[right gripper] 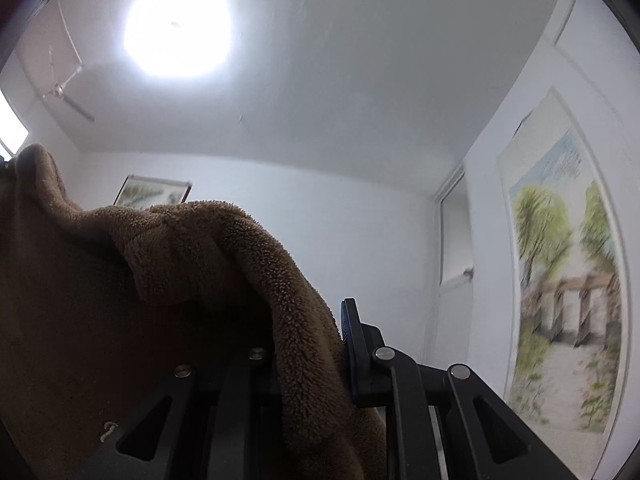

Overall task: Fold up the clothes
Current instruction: 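Raise both grippers high, holding the sweater up to shake it out, then lower the sweater onto the table and open both grippers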

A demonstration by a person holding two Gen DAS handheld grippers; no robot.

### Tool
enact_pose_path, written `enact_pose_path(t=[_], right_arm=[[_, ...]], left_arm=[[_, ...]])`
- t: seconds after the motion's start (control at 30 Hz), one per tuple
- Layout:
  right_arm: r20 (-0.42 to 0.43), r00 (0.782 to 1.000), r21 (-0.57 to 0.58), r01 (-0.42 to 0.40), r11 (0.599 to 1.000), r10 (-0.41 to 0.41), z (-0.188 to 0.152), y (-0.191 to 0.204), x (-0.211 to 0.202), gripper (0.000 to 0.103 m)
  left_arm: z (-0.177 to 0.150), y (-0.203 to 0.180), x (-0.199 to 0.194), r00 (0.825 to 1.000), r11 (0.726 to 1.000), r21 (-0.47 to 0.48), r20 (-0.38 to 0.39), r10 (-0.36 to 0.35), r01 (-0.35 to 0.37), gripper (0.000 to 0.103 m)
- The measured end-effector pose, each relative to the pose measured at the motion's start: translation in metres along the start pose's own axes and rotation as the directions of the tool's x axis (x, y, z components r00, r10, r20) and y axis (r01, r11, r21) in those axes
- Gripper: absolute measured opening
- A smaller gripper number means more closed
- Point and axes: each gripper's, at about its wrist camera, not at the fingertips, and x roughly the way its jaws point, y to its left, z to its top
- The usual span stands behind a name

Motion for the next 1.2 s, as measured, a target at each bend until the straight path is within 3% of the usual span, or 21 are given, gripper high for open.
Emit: enact_pose_path(t=[0.13,0.3,0.4,0.47,0.5,0.53,0.57,0.6,0.63,0.67,0.73,0.77,0.87,0.9,0.97,1.1,1.2], right_arm=[[-0.139,0.989,0.010,-0.045,0.999,0.046,-0.039,0.014,0.040,0.019],[-0.301,0.951,0.008,-0.078,0.997,0.076,-0.089,0.036,0.102,0.019],[-0.398,0.914,-0.005,-0.083,0.997,0.074,-0.125,0.051,0.145,0.019],[-0.495,0.866,0.012,-0.083,0.997,0.078,-0.154,0.053,0.187,0.019],[-0.555,0.828,0.032,-0.072,0.997,0.078,-0.173,0.053,0.205,0.025],[-0.612,0.787,0.052,-0.060,0.997,0.079,-0.192,0.053,0.223,0.044],[-0.667,0.741,0.070,-0.046,0.996,0.081,-0.211,0.054,0.241,0.057],[-0.717,0.692,0.087,-0.031,0.996,0.085,-0.230,0.054,0.259,0.084],[-0.761,0.642,0.108,-0.022,0.994,0.097,-0.250,0.055,0.274,0.090],[-0.796,0.591,0.138,-0.025,0.990,0.126,-0.272,0.057,0.281,0.090],[-0.853,0.498,0.169,-0.021,0.985,0.157,-0.313,0.064,0.282,0.090],[-0.870,0.466,0.171,-0.017,0.985,0.159,-0.328,0.066,0.279,0.090],[-0.888,0.443,0.133,-0.015,0.991,0.126,-0.346,0.062,0.253,0.090],[-0.893,0.435,0.125,-0.009,0.992,0.116,-0.350,0.058,0.246,0.090],[-0.905,0.413,0.128,0.026,0.992,0.106,-0.358,0.043,0.238,0.090],[-0.926,0.367,0.130,0.094,0.987,0.087,-0.375,0.014,0.221,0.090],[-0.944,0.321,0.126,0.130,0.984,0.078,-0.386,0.003,0.208,0.090]], left_arm=[[-0.022,0.038,0.062,0.990,0.997,-0.052,-0.125,0.057,-0.064,0.014],[-0.054,0.076,0.145,0.954,0.987,-0.065,-0.274,0.122,-0.145,0.014],[-0.082,0.088,0.198,0.920,0.985,-0.016,-0.360,0.155,-0.172,0.014],[-0.108,0.102,0.233,0.888,0.983,-0.007,-0.431,0.161,-0.182,0.014],[-0.124,0.112,0.251,0.866,0.982,0.000,-0.472,0.168,-0.191,0.014],[-0.141,0.121,0.269,0.840,0.980,0.011,-0.513,0.177,-0.200,0.014],[-0.162,0.132,0.288,0.802,0.977,0.018,-0.569,0.183,-0.210,0.017],[-0.184,0.142,0.308,0.756,0.975,0.025,-0.627,0.187,-0.221,0.022],[-0.205,0.153,0.328,0.706,0.973,0.032,-0.682,0.190,-0.230,0.041],[-0.232,0.165,0.345,0.642,0.971,0.035,-0.744,0.183,-0.235,0.055],[-0.275,0.175,0.352,0.544,0.963,0.080,-0.812,0.213,-0.258,0.056],[-0.294,0.184,0.355,0.502,0.957,0.106,-0.833,0.233,-0.269,0.056],[-0.326,0.206,0.350,0.439,0.947,0.099,-0.868,0.233,-0.306,0.061],[-0.331,0.215,0.347,0.427,0.943,0.092,-0.875,0.230,-0.320,0.065],[-0.336,0.232,0.337,0.405,0.933,0.087,-0.884,0.233,-0.349,0.071],[-0.345,0.269,0.315,0.368,0.905,0.112,-0.888,0.276,-0.409,0.073],[-0.347,0.289,0.301,0.345,0.885,0.118,-0.891,0.295,-0.451,0.077]])
